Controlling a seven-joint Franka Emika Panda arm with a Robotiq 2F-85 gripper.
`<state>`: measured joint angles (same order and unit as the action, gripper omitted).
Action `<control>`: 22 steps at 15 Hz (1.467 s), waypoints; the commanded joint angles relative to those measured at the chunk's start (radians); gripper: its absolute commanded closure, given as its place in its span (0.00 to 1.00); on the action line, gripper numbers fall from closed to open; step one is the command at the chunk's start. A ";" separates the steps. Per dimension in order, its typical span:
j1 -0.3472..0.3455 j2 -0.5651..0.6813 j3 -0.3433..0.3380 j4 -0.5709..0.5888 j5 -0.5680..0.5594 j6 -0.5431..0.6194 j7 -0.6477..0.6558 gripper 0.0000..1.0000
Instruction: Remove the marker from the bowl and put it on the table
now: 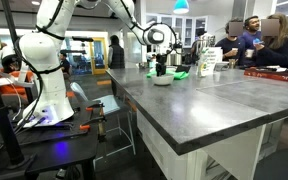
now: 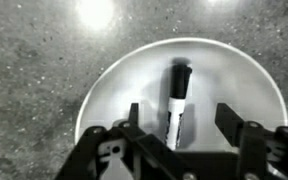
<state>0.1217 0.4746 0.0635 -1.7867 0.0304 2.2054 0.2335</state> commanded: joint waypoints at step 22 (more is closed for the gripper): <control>-0.042 -0.117 0.007 -0.001 0.045 -0.060 -0.113 0.95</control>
<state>0.0982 0.4395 0.0641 -1.7422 0.0469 2.1948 0.1757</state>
